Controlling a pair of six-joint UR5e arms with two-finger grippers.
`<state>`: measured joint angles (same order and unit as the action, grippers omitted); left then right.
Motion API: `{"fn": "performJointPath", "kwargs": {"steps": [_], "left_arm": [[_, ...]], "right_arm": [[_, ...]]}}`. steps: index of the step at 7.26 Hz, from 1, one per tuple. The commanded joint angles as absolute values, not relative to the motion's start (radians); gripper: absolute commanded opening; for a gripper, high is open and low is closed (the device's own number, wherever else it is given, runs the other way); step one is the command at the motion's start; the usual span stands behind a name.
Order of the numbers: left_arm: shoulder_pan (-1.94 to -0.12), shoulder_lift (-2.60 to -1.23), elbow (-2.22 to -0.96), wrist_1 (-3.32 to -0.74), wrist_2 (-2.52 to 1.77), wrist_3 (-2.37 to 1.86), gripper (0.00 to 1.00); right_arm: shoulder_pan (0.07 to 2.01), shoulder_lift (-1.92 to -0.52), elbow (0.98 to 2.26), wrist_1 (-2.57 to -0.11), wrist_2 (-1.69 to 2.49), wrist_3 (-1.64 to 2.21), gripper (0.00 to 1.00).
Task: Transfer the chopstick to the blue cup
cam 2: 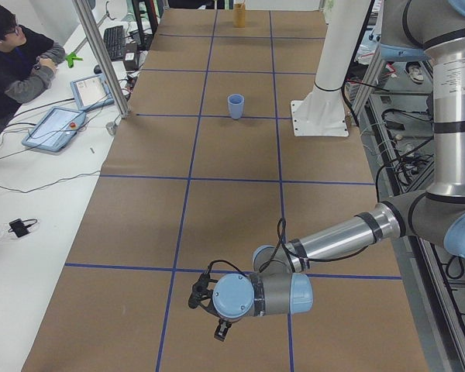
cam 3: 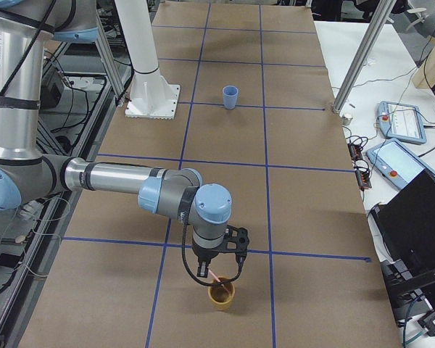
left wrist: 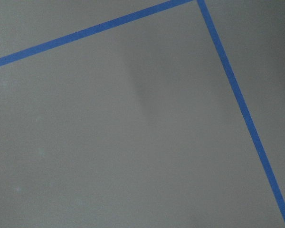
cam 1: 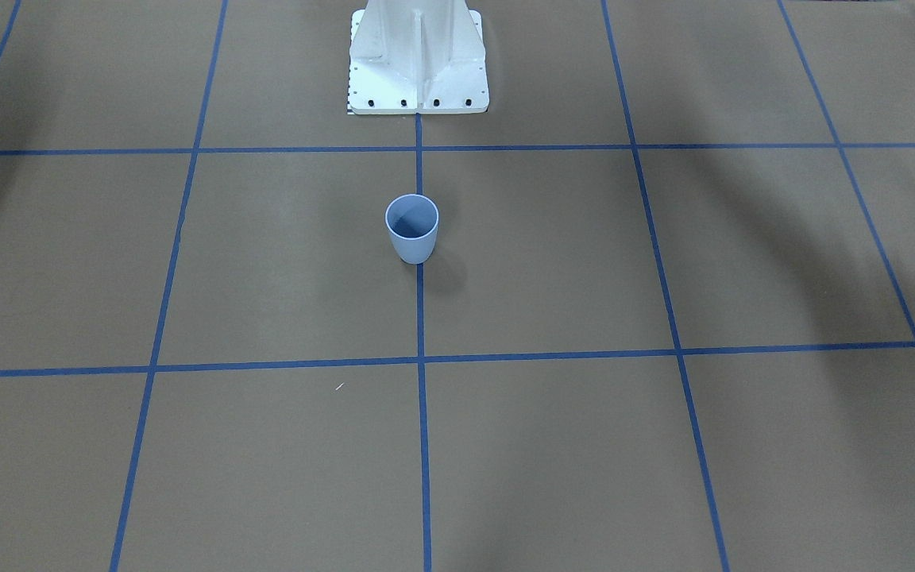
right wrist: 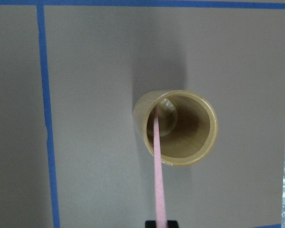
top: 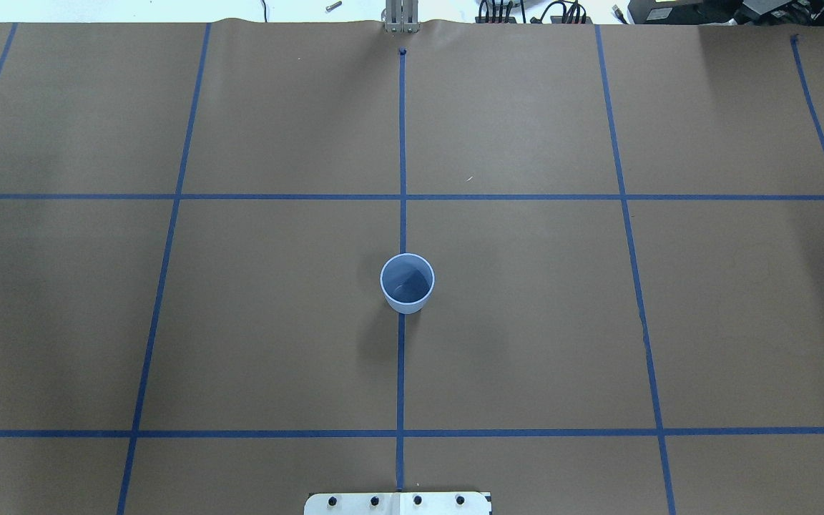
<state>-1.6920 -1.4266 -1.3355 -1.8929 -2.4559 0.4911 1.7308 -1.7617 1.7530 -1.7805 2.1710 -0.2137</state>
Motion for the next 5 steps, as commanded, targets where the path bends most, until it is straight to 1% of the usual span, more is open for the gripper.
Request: {"fn": "performJointPath", "kwargs": {"steps": [1, 4, 5], "left_arm": [[-1.692, -1.427, -1.335, -1.893, -2.456, 0.491, 0.98], [-1.692, -1.425, -1.330, -1.890, -2.456, 0.491, 0.98], [-1.692, -1.427, -1.331, -1.881, -2.457, 0.492, 0.98]], "right_arm": [[1.787, -1.759, 1.766, -1.825, 2.169, -0.294, 0.00], [1.795, -1.756, 1.876, -1.929, 2.139, -0.296, 0.00], [1.805, -1.756, 1.893, -1.936, 2.134, -0.296, 0.00]]}}
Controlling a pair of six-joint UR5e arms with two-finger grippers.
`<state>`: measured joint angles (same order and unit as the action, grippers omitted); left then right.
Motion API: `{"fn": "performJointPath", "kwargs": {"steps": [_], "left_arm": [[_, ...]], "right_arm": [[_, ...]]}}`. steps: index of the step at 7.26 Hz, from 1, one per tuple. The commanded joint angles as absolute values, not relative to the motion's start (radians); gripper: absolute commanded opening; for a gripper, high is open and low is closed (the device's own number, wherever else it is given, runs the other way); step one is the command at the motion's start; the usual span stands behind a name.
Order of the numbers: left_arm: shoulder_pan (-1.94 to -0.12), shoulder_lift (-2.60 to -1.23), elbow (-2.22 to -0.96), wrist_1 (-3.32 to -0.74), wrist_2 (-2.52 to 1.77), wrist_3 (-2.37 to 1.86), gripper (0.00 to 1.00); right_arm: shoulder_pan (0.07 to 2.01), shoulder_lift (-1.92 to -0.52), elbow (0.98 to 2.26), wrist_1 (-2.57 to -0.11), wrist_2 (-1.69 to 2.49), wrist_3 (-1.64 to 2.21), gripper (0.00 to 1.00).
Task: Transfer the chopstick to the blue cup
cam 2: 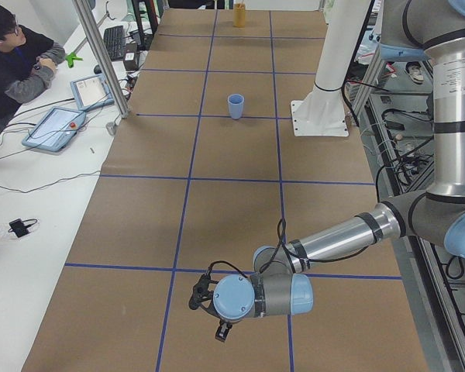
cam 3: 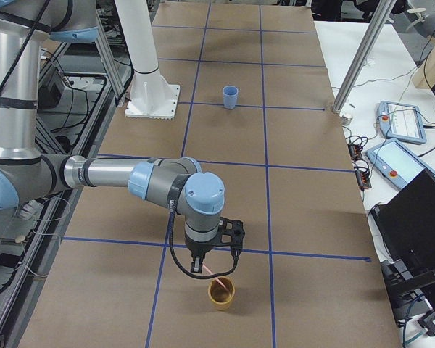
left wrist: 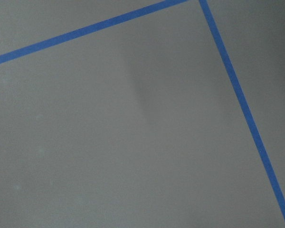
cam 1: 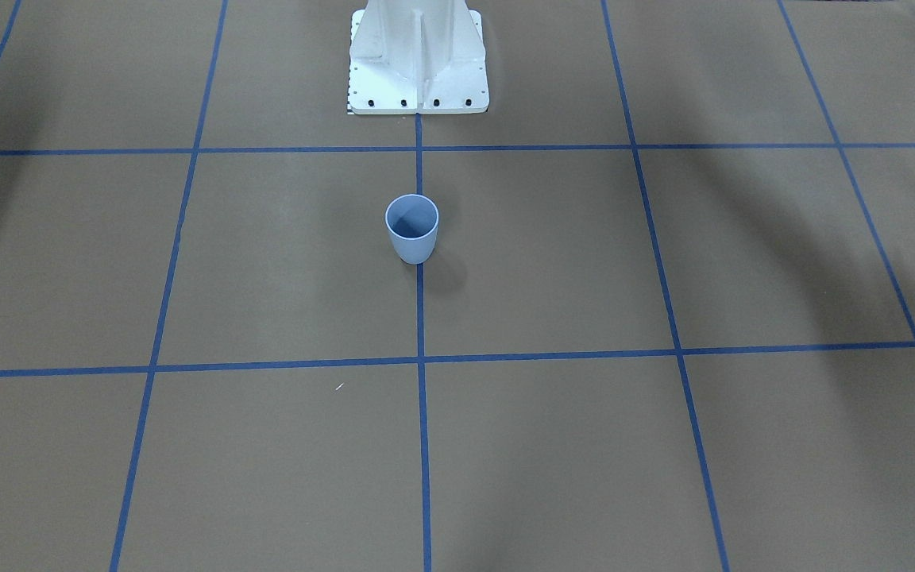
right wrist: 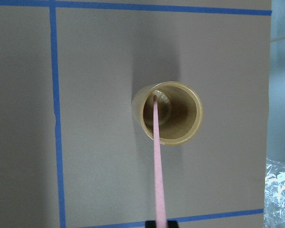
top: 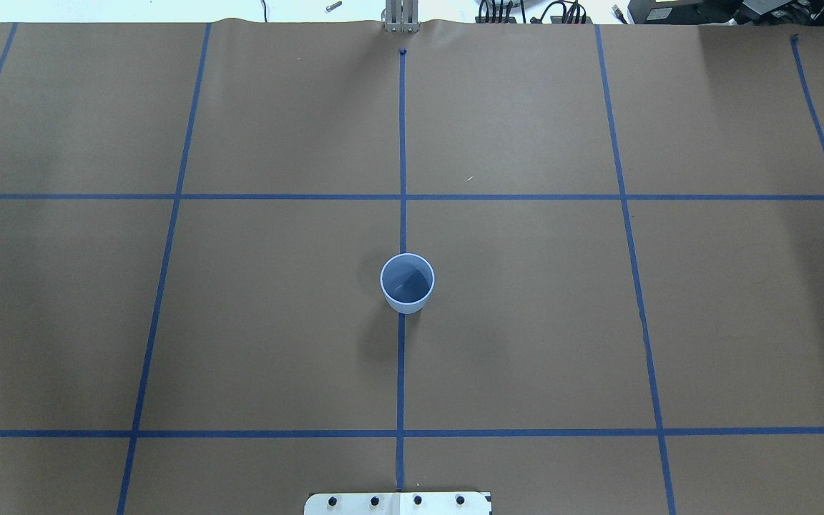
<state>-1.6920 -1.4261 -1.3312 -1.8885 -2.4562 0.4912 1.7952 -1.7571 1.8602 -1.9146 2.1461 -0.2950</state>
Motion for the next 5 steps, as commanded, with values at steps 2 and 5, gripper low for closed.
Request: {"fn": "performJointPath", "kwargs": {"steps": [2, 5], "left_arm": [[-1.692, -1.427, -1.338, -1.878, -2.457, 0.492, 0.98], [-1.690, -1.437, -1.348, -1.868, -2.456, 0.489, 0.98]], "right_arm": [[1.856, -1.720, 1.896, -1.954, 2.106, -0.354, 0.00], [1.901, -1.606, 1.907, -1.993, 2.086, -0.416, 0.00]]}}
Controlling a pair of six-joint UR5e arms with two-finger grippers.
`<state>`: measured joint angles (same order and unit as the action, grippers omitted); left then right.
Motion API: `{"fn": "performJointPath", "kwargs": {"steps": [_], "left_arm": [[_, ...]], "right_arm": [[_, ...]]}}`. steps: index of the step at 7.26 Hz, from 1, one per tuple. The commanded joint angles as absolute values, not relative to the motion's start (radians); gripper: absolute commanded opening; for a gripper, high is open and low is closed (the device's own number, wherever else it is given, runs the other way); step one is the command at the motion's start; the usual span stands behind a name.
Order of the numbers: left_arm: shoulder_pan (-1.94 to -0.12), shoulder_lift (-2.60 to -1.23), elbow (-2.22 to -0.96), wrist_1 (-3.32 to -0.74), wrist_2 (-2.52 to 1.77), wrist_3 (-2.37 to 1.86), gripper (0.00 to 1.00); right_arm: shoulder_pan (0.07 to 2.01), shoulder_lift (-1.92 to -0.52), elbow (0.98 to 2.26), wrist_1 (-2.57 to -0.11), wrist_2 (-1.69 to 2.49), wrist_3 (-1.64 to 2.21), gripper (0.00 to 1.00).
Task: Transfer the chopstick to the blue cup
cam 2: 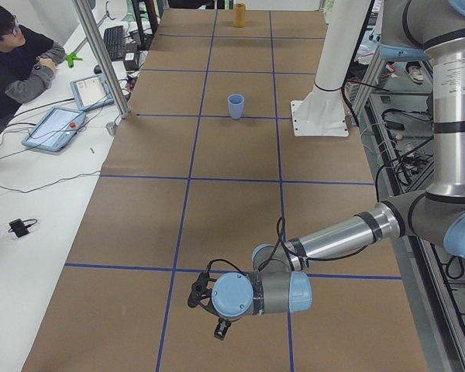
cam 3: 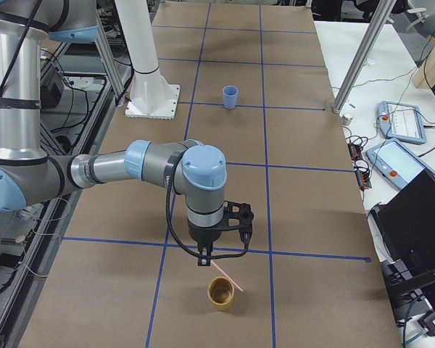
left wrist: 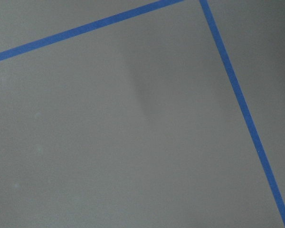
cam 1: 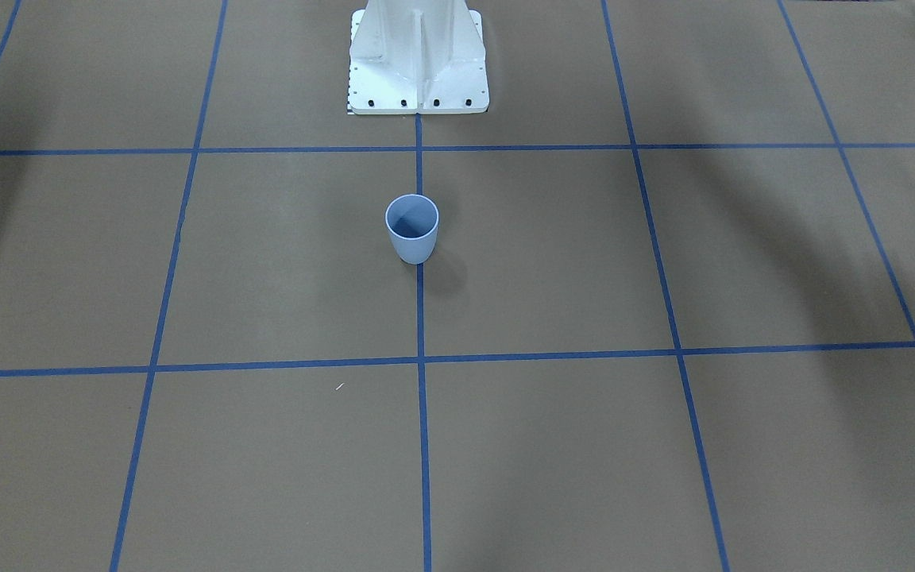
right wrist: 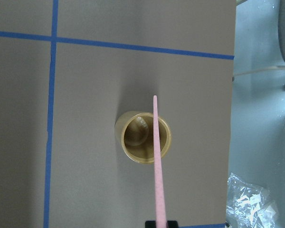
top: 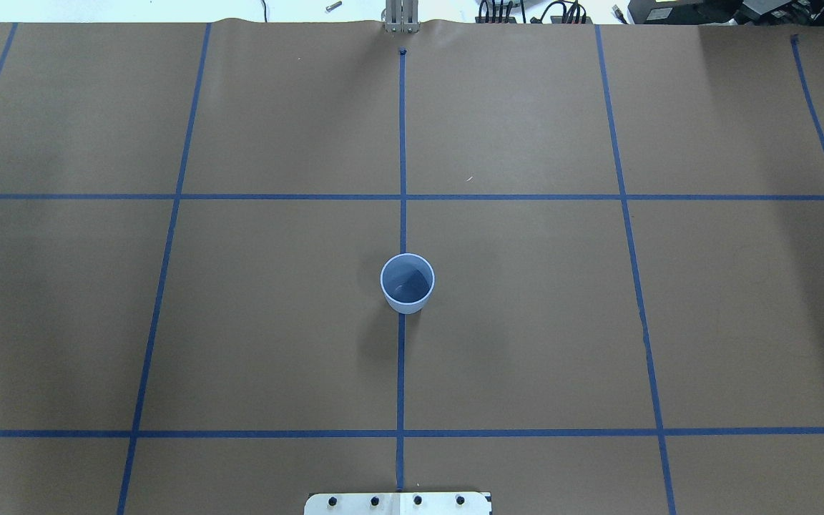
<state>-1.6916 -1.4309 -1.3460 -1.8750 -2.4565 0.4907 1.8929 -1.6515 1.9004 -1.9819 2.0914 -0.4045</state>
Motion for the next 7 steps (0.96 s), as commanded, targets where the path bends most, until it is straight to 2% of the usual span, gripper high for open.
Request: {"fn": "performJointPath", "kwargs": {"steps": [1, 3, 7], "left_arm": [[-1.692, -1.434, -1.350, -1.867, -2.457, 0.486, 0.98], [-1.690, -1.433, -1.411, -1.833, -2.456, 0.451, 0.98], [-1.687, -1.460, -1.756, -1.463, -2.381, 0.311, 0.98]], "right_arm": [[1.899, -1.586, 1.908, -1.991, 2.088, -0.417, 0.00], [1.858, -1.550, 1.949, -1.988, 2.106, -0.419, 0.00], [1.752, -1.546, 2.037, -1.878, 2.372, -0.416, 0.00]]}}
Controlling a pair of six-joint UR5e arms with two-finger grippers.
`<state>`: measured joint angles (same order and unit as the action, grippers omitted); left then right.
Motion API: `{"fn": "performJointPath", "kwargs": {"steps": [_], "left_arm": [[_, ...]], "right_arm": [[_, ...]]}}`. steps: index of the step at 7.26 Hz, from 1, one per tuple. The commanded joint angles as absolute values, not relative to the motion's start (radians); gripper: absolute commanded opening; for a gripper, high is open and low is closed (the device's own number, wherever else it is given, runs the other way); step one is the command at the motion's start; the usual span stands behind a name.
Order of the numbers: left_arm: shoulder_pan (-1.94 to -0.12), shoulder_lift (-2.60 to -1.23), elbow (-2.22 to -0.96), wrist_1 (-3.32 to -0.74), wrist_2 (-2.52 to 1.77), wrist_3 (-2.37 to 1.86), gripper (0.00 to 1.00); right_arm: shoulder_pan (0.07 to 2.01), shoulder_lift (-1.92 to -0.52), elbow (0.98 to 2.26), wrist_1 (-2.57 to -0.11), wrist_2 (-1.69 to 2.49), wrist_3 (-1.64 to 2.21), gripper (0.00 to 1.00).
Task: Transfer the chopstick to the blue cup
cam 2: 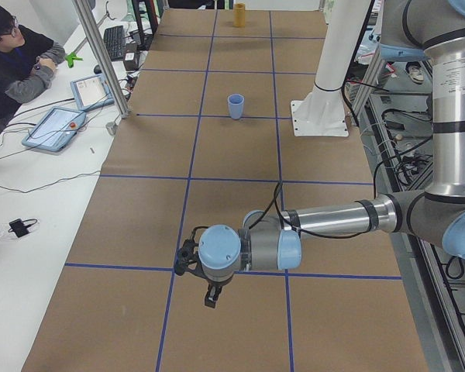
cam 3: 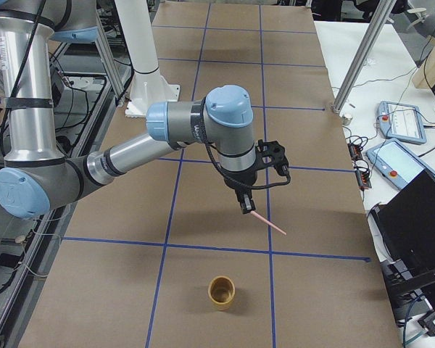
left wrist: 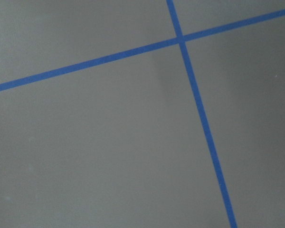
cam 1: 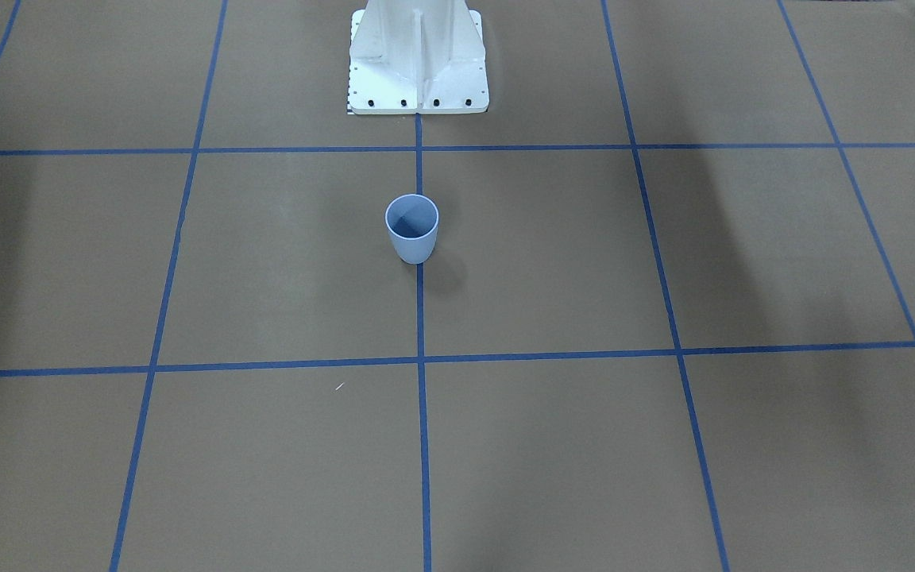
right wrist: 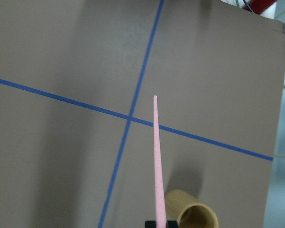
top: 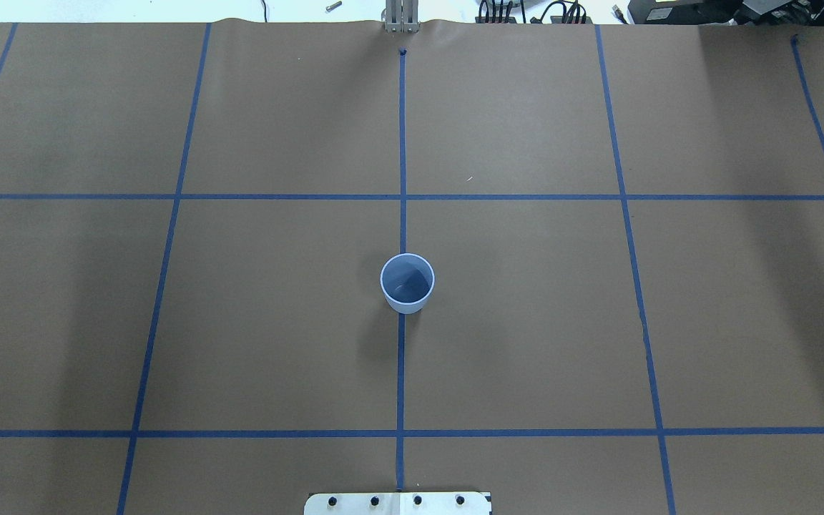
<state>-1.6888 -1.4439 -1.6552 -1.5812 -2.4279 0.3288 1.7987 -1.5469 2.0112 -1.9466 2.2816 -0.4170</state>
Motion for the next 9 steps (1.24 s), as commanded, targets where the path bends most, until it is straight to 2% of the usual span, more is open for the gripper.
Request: {"fn": "performJointPath", "kwargs": {"steps": [1, 5, 6, 7, 9], "left_arm": [[-1.687, -1.460, -1.769, -1.444, -2.378, 0.311, 0.98], [-1.686, -1.459, -1.764, -1.442, -2.379, 0.310, 0.98], [-1.686, -1.459, -1.763, -1.442, -2.381, 0.310, 0.98], [-1.686, -1.459, -1.761, -1.442, -2.381, 0.310, 0.98], [-1.684, -1.459, -1.750, -1.442, -2.382, 0.310, 0.98]], "right_arm": [[1.688, -1.546, 2.039, -1.800, 2.454, -0.404, 0.00], [1.354, -1.546, 2.045, -1.476, 2.511, -0.394, 0.00], [1.277, -1.539, 2.077, -1.470, 2.504, -0.308, 0.00], [1.202, -1.478, 2.106, -1.468, 2.497, -0.164, 0.00], [1.055, -1.326, 2.106, -1.471, 2.428, -0.137, 0.00]]}}
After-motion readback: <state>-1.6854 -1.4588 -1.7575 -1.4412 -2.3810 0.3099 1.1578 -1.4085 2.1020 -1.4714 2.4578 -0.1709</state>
